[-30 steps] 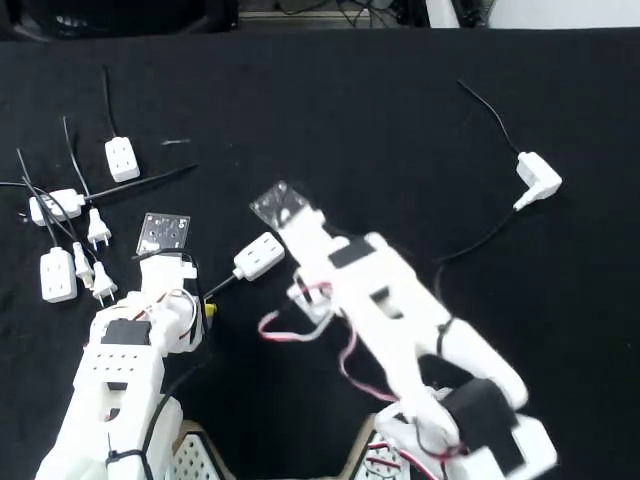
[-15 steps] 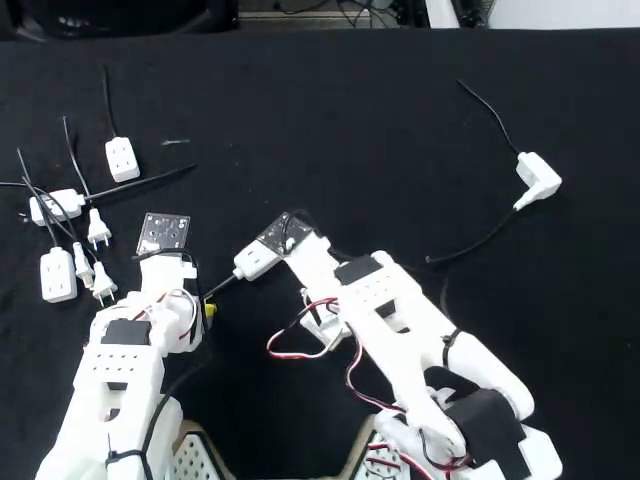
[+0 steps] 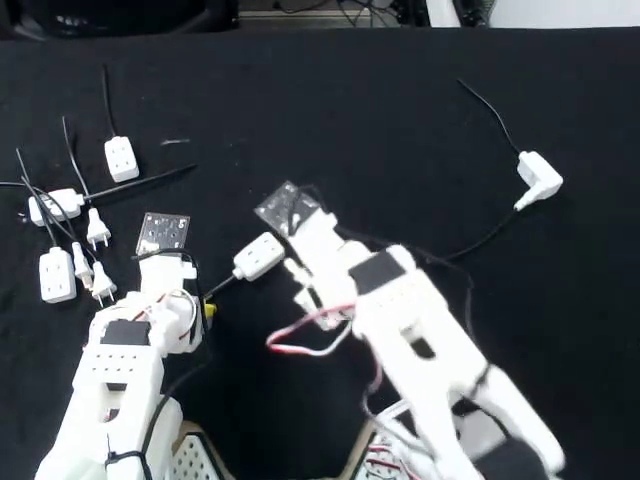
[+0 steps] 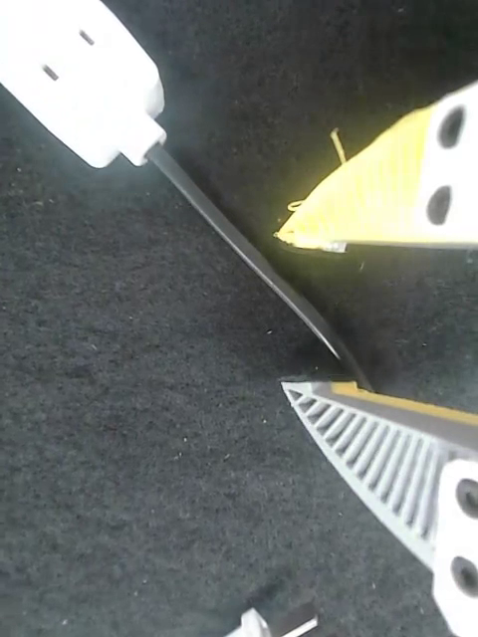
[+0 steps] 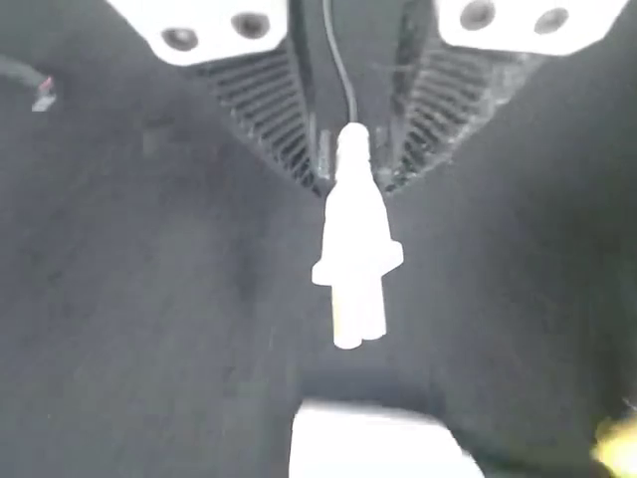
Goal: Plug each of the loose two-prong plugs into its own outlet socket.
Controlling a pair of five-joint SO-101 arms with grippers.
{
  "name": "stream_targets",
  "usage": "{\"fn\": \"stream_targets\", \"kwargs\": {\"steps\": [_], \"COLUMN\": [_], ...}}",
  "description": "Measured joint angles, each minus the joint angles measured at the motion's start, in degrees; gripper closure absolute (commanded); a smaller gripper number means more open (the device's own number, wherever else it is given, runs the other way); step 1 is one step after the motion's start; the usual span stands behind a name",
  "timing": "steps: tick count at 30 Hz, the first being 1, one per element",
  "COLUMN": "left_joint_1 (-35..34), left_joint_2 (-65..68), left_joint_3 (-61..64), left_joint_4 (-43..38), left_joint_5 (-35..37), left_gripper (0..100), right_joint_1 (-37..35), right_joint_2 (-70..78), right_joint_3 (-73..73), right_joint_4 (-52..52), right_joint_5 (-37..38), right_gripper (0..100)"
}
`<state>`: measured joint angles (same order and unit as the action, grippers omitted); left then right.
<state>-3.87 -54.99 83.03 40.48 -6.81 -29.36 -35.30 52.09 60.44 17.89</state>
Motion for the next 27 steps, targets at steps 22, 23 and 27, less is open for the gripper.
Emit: {"fn": "stream_targets", "kwargs": {"steps": [22, 23, 27], "left_joint_1": [0.0, 0.0, 0.0], "left_joint_2": [0.0, 0.0, 0.0], "left_joint_3": [0.0, 0.0, 0.0], "left_joint_4": [0.0, 0.0, 0.0], "left_joint_5": [0.0, 0.0, 0.0], "left_gripper": [78, 78, 78], "right_joint_1": [-1.76, -1.76, -1.76], "right_joint_2": [15.12, 16.62, 20.57], "right_joint_3": [8.44, 7.47, 5.01], "right_joint_4": [-14.15, -14.33, -14.33], "right_joint_5": [-5.01, -5.01, -5.01], "right_gripper": [91.8, 92.1, 98.7]}}
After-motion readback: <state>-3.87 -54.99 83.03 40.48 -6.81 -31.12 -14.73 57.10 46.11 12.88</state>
